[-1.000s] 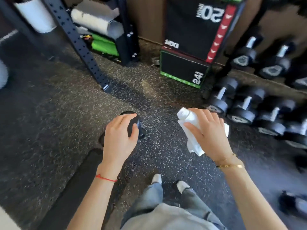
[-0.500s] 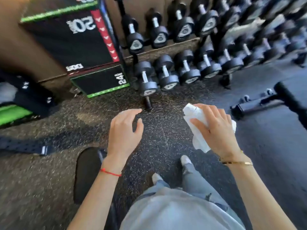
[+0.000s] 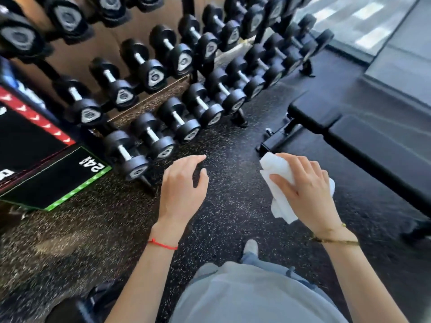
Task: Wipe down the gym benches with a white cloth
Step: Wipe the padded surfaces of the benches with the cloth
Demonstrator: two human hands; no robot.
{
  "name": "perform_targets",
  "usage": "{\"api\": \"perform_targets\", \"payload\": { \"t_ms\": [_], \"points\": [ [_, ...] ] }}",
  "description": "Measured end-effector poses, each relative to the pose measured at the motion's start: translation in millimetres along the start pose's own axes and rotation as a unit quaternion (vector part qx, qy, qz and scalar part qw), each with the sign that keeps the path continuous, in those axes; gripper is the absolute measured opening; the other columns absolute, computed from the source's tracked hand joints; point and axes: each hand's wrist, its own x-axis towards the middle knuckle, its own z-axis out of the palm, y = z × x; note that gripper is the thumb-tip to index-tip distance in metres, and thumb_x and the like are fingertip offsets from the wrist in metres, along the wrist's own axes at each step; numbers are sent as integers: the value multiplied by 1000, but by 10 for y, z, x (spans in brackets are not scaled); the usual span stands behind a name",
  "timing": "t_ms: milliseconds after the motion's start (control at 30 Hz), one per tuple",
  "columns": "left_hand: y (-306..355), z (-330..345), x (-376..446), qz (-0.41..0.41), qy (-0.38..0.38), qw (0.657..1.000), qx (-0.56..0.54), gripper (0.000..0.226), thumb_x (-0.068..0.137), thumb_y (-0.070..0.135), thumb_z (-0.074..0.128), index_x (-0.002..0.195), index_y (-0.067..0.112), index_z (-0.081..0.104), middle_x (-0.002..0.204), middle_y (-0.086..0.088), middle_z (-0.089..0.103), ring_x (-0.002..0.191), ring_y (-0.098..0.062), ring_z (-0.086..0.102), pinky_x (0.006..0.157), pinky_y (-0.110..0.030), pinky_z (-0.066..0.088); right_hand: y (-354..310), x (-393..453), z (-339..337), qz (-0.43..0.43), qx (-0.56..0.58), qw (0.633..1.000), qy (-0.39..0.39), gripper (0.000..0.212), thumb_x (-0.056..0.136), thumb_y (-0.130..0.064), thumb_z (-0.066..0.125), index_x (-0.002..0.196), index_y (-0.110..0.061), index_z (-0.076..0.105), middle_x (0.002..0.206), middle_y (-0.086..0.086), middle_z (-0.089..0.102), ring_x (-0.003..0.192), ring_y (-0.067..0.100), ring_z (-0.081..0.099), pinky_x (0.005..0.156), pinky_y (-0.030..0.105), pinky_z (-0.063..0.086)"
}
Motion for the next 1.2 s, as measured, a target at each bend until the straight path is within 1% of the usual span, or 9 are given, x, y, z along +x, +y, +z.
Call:
{"api": "perform_targets", "payload": {
  "t_ms": [233, 467, 667, 800, 967, 1133, 1200],
  "points": [
    [595, 615, 701, 47, -41, 998, -30, 32, 93, 19, 57, 124, 18, 63, 124, 3, 66, 118, -13, 58, 105, -43, 45, 737, 382, -288, 62, -20, 998, 17, 56, 92, -57, 35, 134, -25, 51, 124, 0, 57, 111, 28, 50, 92, 41, 33],
    [845, 1129, 1560, 92, -81, 992, -43, 32, 92, 18, 58, 123, 17, 64, 123, 3, 66, 117, -16, 59, 104, -44, 46, 1252, 943, -346, 119, -32, 991, 43, 57, 93, -58, 33, 134, -23, 51, 122, 1, 58, 109, 28, 51, 90, 40, 33],
    [922, 1590, 2638, 136, -107, 984, -52, 32, 92, 17, 58, 123, 16, 64, 121, 2, 67, 116, -16, 60, 103, -44, 45, 1632, 1766, -249, 154, -23, 986, 65, 50, 99, -55, 38, 134, -23, 52, 124, 1, 58, 109, 28, 51, 89, 42, 35],
    [992, 1804, 3473, 165, -122, 977, -51, 31, 92, 17, 58, 123, 16, 64, 121, 1, 67, 116, -17, 60, 104, -43, 45, 1782, 2437, -219, 173, -39, 981, 81, 57, 94, -57, 34, 133, -22, 53, 119, 2, 59, 105, 27, 52, 86, 40, 34],
    [1071, 2059, 4507, 219, -145, 963, -53, 30, 93, 18, 58, 122, 18, 64, 119, 3, 66, 115, -15, 59, 102, -42, 46, 1975, 3234, -202, 208, -47, 971, 110, 57, 94, -57, 33, 134, -22, 53, 118, 1, 60, 103, 27, 52, 86, 38, 33],
    [1235, 2378, 5255, 258, -168, 950, -55, 30, 91, 14, 60, 120, 16, 65, 117, 1, 67, 112, -17, 60, 100, -42, 47, 2224, 3746, -187, 246, -55, 959, 131, 55, 94, -56, 35, 133, -23, 55, 120, 0, 60, 104, 26, 53, 87, 38, 35],
    [1308, 2548, 5497, 270, -180, 944, -52, 29, 91, 15, 60, 120, 16, 65, 117, 2, 67, 110, -17, 60, 99, -41, 47, 2358, 3922, -172, 256, -60, 956, 129, 54, 94, -55, 37, 133, -22, 55, 120, 0, 61, 103, 27, 54, 86, 39, 38]
  ]
}}
